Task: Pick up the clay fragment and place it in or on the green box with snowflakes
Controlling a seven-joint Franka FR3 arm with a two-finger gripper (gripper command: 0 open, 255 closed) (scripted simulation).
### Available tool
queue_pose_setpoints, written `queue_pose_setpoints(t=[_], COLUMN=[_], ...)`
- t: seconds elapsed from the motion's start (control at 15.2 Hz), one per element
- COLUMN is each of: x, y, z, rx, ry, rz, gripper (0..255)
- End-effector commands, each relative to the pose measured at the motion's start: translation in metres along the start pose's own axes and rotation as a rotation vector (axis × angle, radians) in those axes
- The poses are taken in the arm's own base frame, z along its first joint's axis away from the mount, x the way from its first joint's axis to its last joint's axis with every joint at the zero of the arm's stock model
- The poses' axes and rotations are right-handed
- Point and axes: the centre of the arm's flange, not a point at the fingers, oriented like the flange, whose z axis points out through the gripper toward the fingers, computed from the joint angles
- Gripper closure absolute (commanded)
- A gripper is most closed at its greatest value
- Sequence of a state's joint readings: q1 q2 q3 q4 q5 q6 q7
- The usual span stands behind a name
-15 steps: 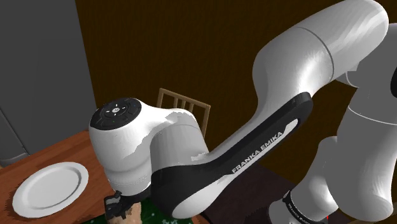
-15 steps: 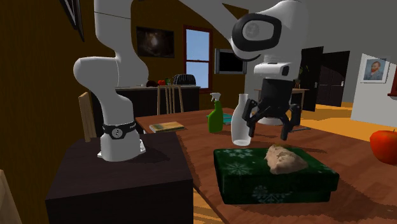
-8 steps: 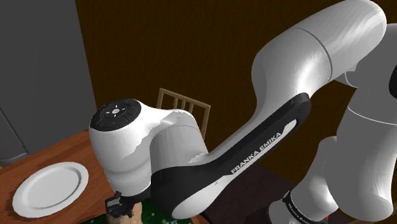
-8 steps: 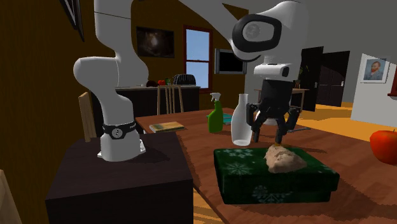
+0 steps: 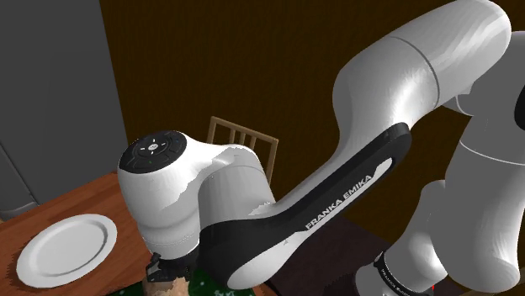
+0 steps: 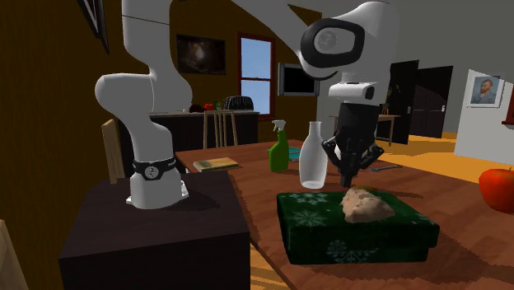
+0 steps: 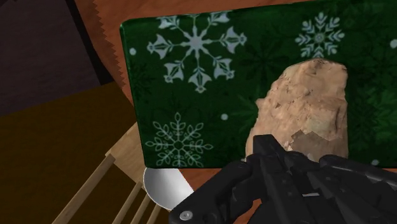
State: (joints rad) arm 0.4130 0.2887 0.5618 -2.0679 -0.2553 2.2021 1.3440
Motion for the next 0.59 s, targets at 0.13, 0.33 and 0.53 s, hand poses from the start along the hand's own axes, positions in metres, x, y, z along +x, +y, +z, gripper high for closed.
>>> queue_pose_setpoints(t=[0.13, 0.33, 0.53], x=[-0.013, -0.050, -0.075], y=[-0.006, -0.028, -0.046], z=[0.002, 0.007, 0.012], rx=[0.010, 0.040, 0.062], ry=[0.014, 0.057, 0.089], rz=[0.029, 0.115, 0.179], gripper=[0, 0, 0])
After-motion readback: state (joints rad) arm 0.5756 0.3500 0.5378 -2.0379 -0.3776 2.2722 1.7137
